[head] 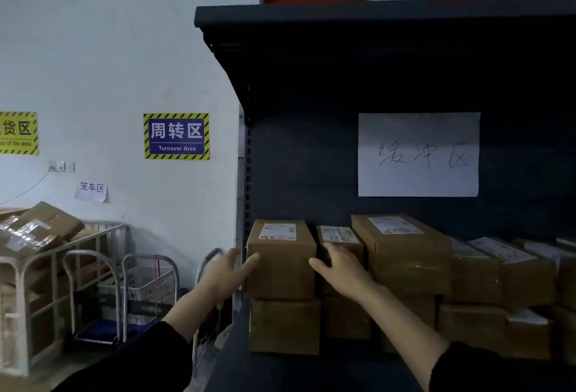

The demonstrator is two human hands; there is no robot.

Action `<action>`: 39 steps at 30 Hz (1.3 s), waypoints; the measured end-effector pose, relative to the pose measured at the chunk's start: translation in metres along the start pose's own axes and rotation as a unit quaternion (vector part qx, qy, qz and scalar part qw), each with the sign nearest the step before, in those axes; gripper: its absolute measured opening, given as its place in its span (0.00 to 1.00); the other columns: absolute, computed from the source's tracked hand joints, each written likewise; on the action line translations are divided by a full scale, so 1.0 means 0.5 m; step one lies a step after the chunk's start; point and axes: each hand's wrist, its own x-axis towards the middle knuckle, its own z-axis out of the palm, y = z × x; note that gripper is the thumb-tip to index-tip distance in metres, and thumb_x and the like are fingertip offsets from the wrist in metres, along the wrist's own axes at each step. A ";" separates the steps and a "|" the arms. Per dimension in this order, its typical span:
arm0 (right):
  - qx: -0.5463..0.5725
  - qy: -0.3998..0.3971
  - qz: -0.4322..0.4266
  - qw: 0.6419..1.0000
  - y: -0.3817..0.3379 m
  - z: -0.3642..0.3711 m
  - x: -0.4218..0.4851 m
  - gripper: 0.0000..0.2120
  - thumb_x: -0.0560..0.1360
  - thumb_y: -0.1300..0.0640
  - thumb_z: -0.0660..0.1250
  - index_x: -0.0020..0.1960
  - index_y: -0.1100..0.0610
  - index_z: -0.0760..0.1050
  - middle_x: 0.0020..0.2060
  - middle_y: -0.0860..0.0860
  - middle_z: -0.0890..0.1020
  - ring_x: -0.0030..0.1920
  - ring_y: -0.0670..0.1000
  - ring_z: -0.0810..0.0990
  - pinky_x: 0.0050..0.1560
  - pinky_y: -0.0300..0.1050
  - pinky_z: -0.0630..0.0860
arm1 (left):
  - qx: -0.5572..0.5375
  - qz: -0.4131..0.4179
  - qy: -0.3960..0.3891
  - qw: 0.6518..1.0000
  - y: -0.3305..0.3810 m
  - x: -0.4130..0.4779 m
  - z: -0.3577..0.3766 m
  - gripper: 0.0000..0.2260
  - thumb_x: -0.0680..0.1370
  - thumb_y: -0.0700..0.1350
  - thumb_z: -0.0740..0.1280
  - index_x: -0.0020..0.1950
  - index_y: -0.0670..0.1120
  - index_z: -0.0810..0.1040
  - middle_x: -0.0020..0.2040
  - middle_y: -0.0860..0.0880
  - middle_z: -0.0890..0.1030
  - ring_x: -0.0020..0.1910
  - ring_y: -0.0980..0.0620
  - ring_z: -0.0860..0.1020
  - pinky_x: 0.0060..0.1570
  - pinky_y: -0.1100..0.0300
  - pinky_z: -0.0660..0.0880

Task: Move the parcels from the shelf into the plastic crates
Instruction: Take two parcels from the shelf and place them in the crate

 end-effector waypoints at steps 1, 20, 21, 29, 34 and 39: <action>0.011 0.002 0.002 1.000 -0.003 0.002 0.007 0.32 0.78 0.41 0.57 0.75 0.56 0.54 0.74 0.53 0.61 0.73 0.53 0.60 0.70 0.49 0.63 | -0.045 -0.006 -0.004 0.999 0.008 0.010 0.003 0.31 0.77 0.62 0.55 0.73 0.44 0.62 0.71 0.42 0.69 0.69 0.43 0.68 0.68 0.50 0.65; 0.249 0.071 0.013 0.966 -0.065 0.048 -0.023 0.22 0.77 0.47 0.62 0.68 0.54 0.64 0.63 0.52 0.72 0.55 0.46 0.73 0.41 0.29 0.69 | -0.347 0.068 0.081 0.932 0.033 -0.058 0.038 0.15 0.79 0.41 0.60 0.65 0.50 0.65 0.59 0.50 0.75 0.56 0.53 0.75 0.41 0.66 0.74; 0.244 0.075 0.008 0.967 -0.065 0.053 -0.031 0.22 0.77 0.48 0.62 0.67 0.54 0.64 0.63 0.52 0.71 0.54 0.45 0.72 0.38 0.28 0.69 | -0.350 0.082 0.079 0.930 0.027 -0.069 0.036 0.16 0.78 0.39 0.61 0.65 0.49 0.65 0.60 0.50 0.76 0.57 0.54 0.76 0.41 0.66 0.76; 0.207 0.098 -0.061 0.971 -0.073 0.094 -0.114 0.28 0.76 0.48 0.64 0.71 0.54 0.58 0.62 0.48 0.67 0.60 0.42 0.68 0.46 0.25 0.69 | -0.303 0.132 0.097 0.939 -0.027 -0.156 0.027 0.22 0.75 0.35 0.67 0.60 0.57 0.67 0.58 0.57 0.77 0.58 0.62 0.76 0.50 0.71 0.75; 0.212 0.113 -0.093 0.966 -0.090 0.129 -0.163 0.28 0.74 0.50 0.67 0.70 0.54 0.59 0.59 0.45 0.67 0.61 0.42 0.68 0.57 0.31 0.66 | -0.280 0.126 0.134 0.942 -0.069 -0.215 0.027 0.25 0.73 0.31 0.68 0.57 0.59 0.67 0.56 0.58 0.77 0.54 0.69 0.76 0.47 0.74 0.75; 0.228 0.122 -0.129 0.958 -0.097 0.181 -0.205 0.28 0.73 0.52 0.69 0.68 0.53 0.61 0.59 0.44 0.68 0.55 0.26 0.63 0.53 0.17 0.60 | -0.235 0.112 0.155 0.953 -0.116 -0.269 0.017 0.26 0.71 0.33 0.70 0.60 0.57 0.67 0.56 0.59 0.77 0.56 0.64 0.77 0.52 0.66 0.77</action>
